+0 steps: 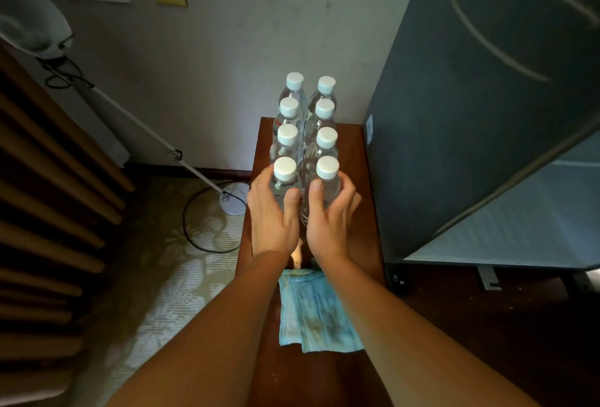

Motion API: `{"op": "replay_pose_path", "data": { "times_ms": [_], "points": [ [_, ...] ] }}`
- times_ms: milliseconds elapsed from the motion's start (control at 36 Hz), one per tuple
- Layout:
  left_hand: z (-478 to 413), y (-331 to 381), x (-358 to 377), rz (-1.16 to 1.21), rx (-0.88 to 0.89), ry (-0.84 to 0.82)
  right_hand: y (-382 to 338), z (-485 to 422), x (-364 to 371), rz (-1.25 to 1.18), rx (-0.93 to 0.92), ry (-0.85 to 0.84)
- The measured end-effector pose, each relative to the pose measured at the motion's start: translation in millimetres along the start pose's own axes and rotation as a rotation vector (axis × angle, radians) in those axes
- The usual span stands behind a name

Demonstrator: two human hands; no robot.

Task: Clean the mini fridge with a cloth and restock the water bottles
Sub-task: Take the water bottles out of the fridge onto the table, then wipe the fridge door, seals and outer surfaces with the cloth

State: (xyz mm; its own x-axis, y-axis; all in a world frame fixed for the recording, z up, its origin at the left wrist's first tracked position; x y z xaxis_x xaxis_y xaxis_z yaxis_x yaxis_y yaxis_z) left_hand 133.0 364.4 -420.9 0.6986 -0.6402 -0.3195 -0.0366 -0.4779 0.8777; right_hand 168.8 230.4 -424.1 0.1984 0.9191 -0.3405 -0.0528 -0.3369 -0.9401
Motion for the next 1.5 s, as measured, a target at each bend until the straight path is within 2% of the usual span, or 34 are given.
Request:
{"op": "replay_pose_path", "data": {
  "times_ms": [167, 389, 667, 833, 1028, 1111, 1222, 1361, 1500],
  "points": [
    [12, 16, -7, -0.173, -0.048, 0.012, -1, 6, -24, 0.033, 0.036, -0.065],
    [57, 31, -16, -0.305, -0.219, 0.080, -11, 19, -70, 0.035, -0.070, -0.109],
    [120, 72, -3, -0.389, -0.183, -0.018, 3, 42, -124, 0.059, -0.137, -0.233],
    [165, 53, -3, -0.500, -0.175, -0.161, 47, 62, -134, 0.257, -0.040, -0.360],
    [193, 12, -21, -0.638, -0.416, -0.242, 77, 78, -125, 0.405, 0.039, -0.462],
    [195, 5, -23, -0.640, -0.445, -0.268, 79, 81, -116, 0.443, 0.083, -0.447],
    [188, 10, -22, -0.597, -0.401, -0.220, 81, 77, -107, 0.411, 0.190, -0.421],
    [180, 10, -25, -0.524, -0.400, -0.091, 84, 72, -94, 0.321, 0.230, -0.431],
    [173, 8, -27, -0.479, -0.378, -0.058, 87, 68, -87, 0.216, 0.267, -0.411]
  ]
}}
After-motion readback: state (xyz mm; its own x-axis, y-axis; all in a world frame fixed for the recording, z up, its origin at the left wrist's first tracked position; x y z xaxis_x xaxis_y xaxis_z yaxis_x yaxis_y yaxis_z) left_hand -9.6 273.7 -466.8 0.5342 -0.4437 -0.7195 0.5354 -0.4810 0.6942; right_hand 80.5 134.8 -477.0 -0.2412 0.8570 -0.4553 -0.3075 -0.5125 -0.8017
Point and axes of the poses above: each hand's wrist, its own z-axis away from the middle knuckle, its own x-axis out of the palm, y = z × x, the point moved 7 cm from there along -z, towards the middle knuckle, and after that the axes turned 5 degrees about y, right-handed, at the moved point
